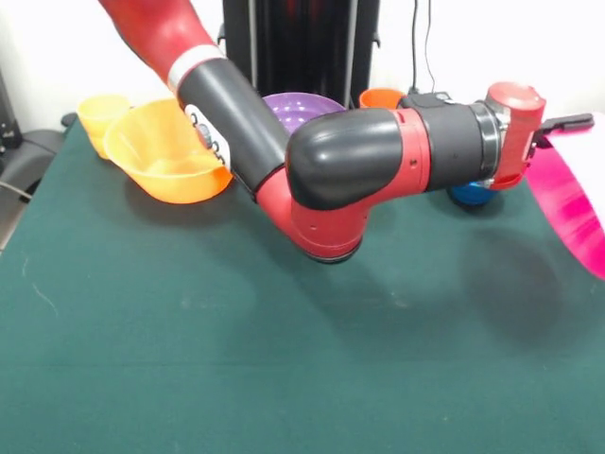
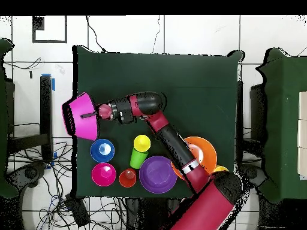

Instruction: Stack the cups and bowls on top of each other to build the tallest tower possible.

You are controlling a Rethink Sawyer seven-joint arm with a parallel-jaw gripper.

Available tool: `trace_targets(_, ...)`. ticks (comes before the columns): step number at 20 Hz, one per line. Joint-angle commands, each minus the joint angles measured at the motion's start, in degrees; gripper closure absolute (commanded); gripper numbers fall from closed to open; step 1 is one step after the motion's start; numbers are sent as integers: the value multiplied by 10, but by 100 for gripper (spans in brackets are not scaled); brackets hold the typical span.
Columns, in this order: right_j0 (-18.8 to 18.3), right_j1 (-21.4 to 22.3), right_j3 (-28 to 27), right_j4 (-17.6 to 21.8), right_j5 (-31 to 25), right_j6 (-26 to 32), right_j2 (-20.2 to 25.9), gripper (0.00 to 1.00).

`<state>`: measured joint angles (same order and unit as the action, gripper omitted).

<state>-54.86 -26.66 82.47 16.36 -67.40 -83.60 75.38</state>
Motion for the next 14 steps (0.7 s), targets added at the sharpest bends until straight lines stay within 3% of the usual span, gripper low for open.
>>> trace_targets(1, 24, 9, -89, 1, -58, 213, -27, 100)
trace_targets(14, 43, 9, -137, -13, -138, 251, -33, 100)
